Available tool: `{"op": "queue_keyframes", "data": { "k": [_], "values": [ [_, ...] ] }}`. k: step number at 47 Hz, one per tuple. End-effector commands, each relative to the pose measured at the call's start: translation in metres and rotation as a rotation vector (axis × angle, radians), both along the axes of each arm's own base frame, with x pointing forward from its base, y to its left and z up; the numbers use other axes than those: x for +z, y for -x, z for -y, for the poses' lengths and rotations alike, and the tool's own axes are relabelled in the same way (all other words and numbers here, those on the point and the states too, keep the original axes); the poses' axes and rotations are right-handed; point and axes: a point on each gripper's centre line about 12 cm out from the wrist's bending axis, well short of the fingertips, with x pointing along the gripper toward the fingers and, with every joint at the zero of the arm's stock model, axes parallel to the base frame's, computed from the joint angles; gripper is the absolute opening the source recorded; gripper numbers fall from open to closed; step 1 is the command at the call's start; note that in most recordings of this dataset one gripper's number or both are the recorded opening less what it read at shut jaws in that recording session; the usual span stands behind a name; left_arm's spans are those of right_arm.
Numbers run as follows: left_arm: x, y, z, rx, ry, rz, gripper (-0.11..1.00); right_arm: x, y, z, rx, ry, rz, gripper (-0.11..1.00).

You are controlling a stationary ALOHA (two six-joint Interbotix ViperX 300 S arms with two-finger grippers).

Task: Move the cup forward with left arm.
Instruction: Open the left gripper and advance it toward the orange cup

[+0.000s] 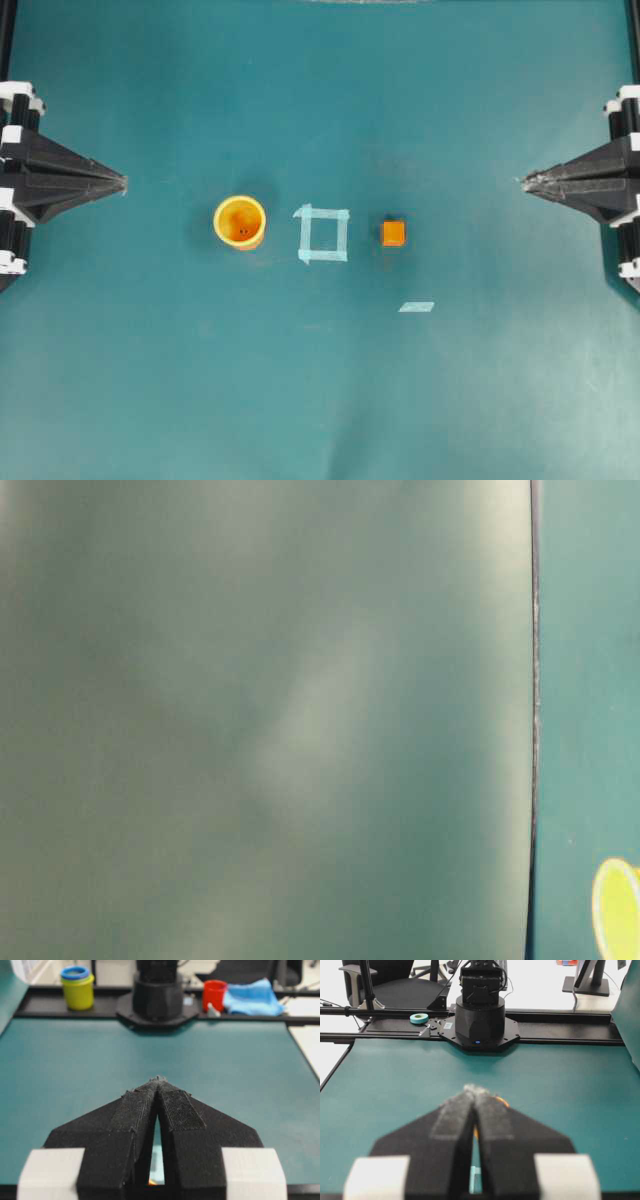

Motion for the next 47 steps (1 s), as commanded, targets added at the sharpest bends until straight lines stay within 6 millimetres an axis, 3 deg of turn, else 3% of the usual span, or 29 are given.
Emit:
{"op": "queue_keyframes", "data": {
  "k": [1, 4, 18, 27, 31, 42, 47],
  "values": [
    [0.0, -0.001, 0.0, -0.001, 0.002, -0.028, 0.0, 0.011, -0.003, 0.0, -0.002, -0.008, 0.028, -0.01],
    [-0.003, -0.001, 0.0, -0.003, 0.003, -0.058, 0.04, 0.014, -0.005, 0.0, -0.002, -0.009, 0.023, 0.0],
    [-0.017, -0.001, 0.0, -0.001, 0.001, -0.178, 0.0, 0.017, -0.009, 0.002, -0.008, -0.009, -0.005, 0.0],
    [-0.022, -0.001, 0.0, -0.002, -0.011, -0.21, 0.05, 0.018, -0.01, 0.003, -0.014, -0.009, -0.005, 0.0],
    [-0.023, -0.002, 0.0, -0.001, -0.011, -0.218, 0.14, 0.019, -0.01, 0.004, -0.02, -0.009, -0.004, 0.0],
    [-0.028, -0.005, -0.004, 0.018, 0.002, -0.238, 0.63, 0.02, -0.01, 0.008, -0.037, -0.008, -0.001, 0.0],
    [-0.034, -0.007, -0.006, 0.03, 0.004, -0.262, 0.71, 0.019, -0.01, 0.008, -0.04, -0.009, -0.003, 0.0]
  ]
}}
